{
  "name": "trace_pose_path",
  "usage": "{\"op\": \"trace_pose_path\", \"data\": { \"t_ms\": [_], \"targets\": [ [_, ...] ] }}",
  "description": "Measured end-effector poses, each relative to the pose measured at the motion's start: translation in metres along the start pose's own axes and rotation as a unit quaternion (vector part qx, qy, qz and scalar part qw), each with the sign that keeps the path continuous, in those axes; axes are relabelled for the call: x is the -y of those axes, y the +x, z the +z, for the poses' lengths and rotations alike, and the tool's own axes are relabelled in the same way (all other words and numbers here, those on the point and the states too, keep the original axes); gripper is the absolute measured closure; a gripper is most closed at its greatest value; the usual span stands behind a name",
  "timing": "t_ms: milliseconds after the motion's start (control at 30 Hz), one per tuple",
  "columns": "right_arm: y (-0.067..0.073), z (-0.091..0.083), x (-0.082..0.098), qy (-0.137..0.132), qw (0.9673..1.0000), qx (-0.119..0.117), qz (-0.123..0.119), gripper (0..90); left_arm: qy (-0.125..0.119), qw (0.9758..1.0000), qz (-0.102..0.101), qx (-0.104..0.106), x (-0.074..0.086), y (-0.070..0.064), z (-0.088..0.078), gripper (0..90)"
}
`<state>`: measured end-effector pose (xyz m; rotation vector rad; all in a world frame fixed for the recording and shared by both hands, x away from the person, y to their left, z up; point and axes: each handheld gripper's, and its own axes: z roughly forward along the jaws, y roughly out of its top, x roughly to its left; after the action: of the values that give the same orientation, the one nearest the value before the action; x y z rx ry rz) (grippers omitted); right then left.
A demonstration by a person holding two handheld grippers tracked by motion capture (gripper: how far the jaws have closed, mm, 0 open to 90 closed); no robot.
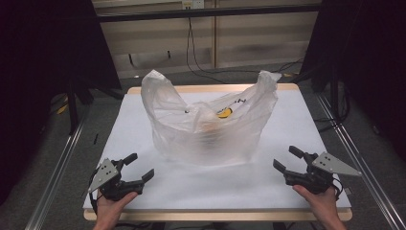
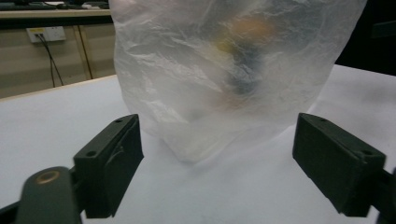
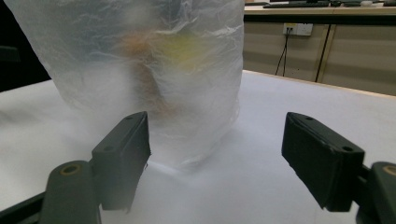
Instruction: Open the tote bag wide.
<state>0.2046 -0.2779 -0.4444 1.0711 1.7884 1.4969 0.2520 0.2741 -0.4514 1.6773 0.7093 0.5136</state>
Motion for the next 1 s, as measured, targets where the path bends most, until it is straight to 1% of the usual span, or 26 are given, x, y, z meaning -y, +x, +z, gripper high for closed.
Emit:
{"op": "trace_pose_path", "data": {
  "t_ms": [33,67,133,167,200,233,300,333,367,400,433,467,500,533,567,600,633,700,733,767,800,833,900,933,967,1000],
  "targets": [
    [0.0,0.0,0.0,-0.001,1.0,-0.004,0.007,26.3,0.004,0.9999,-0.009,0.006,0.001,0.001,0.001,20.1],
    [-0.001,0.001,0.0,0.001,0.9999,-0.004,0.012,27.1,0.01,0.9999,-0.006,0.007,0.001,0.001,0.001,22.3],
    [-0.001,0.002,0.001,0.009,0.9999,-0.012,0.006,35.2,0.014,0.9998,0.014,0.009,-0.001,-0.002,0.002,33.0],
    [-0.001,0.003,0.001,0.016,0.9997,-0.017,0.001,39.8,0.014,0.9998,0.014,0.009,-0.001,-0.002,0.002,35.0],
    [-0.002,0.003,0.001,0.017,0.9996,-0.022,-0.001,41.5,0.014,0.9995,0.018,0.02,-0.002,-0.004,0.002,37.1],
    [-0.002,0.003,0.001,0.017,0.9996,-0.022,-0.001,41.5,0.014,0.9995,0.018,0.02,-0.002,-0.004,0.002,48.4],
    [-0.004,0.004,0.001,0.02,0.9994,-0.029,0.005,50.6,0.027,0.9992,0.023,0.018,-0.002,-0.005,0.001,49.9],
    [-0.004,0.004,0.001,0.02,0.9993,-0.032,0.005,52.0,0.029,0.9991,0.022,0.023,-0.002,-0.006,0.003,50.7],
    [-0.004,0.005,0.001,0.023,0.9991,-0.035,0.006,53.1,0.036,0.9986,0.027,0.025,-0.002,-0.007,0.003,54.8],
    [-0.004,0.006,0.001,0.024,0.999,-0.037,0.004,57.7,0.036,0.9987,0.019,0.03,-0.002,-0.008,0.004,58.6],
    [-0.003,0.006,0.001,0.028,0.9986,-0.045,0.004,62.0,0.032,0.9989,0.003,0.035,-0.003,-0.008,0.004,59.5],
    [-0.004,0.006,0.001,0.031,0.9982,-0.051,0.007,64.0,0.038,0.9984,-0.002,0.042,-0.003,-0.009,0.004,62.9],
    [-0.004,0.007,0.001,0.033,0.9979,-0.056,0.01,67.3,0.046,0.9981,0.005,0.04,-0.003,-0.011,0.006,67.0],
    [-0.004,0.007,0.001,0.037,0.9976,-0.057,0.01,69.1,0.056,0.9974,0.019,0.042,-0.004,-0.013,0.006,69.4],
    [-0.004,0.007,0.0,0.039,0.9973,-0.062,0.008,69.2,0.064,0.9964,0.026,0.049,-0.005,-0.014,0.008,70.2],
    [-0.004,0.008,0.0,0.043,0.997,-0.064,0.006,69.4,0.07,0.9956,0.021,0.059,-0.007,-0.015,0.009,72.8],
    [-0.003,0.009,0.0,0.047,0.9967,-0.066,0.007,69.7,0.077,0.9951,0.02,0.058,-0.008,-0.016,0.011,75.5],
    [-0.002,0.01,-0.002,0.053,0.9957,-0.075,0.008,73.6,0.078,0.9934,0.014,0.083,-0.011,-0.018,0.014,80.9],
    [-0.002,0.012,-0.003,0.053,0.9953,-0.081,0.006,74.9,0.081,0.9932,0.015,0.082,-0.011,-0.02,0.015,83.2],
    [-0.001,0.013,-0.004,0.055,0.9953,-0.079,0.004,75.6,0.086,0.9936,0.019,0.071,-0.012,-0.024,0.016,84.6],
    [-0.001,0.014,-0.004,0.057,0.995,-0.082,0.004,77.2,0.089,0.9912,0.024,0.095,-0.013,-0.025,0.018,86.2],
    [0.0,0.016,-0.005,0.058,0.9942,-0.091,0.004,78.5,0.091,0.9902,0.03,0.102,-0.014,-0.026,0.018,87.2],
    [0.003,0.018,-0.007,0.061,0.9936,-0.095,-0.001,80.2,0.092,0.9892,0.029,0.111,-0.015,-0.03,0.019,90.0],
    [0.004,0.019,-0.008,0.063,0.9931,-0.099,0.0,80.9,0.094,0.9892,0.028,0.109,-0.017,-0.032,0.019,90.0],
    [0.005,0.02,-0.008,0.065,0.9928,-0.1,-0.001,82.0,0.096,0.9885,0.034,0.112,-0.018,-0.032,0.019,90.0],
    [0.006,0.021,-0.009,0.066,0.9927,-0.101,-0.002,82.6,0.092,0.9884,0.027,0.118,-0.019,-0.033,0.019,90.0]
  ]
}}
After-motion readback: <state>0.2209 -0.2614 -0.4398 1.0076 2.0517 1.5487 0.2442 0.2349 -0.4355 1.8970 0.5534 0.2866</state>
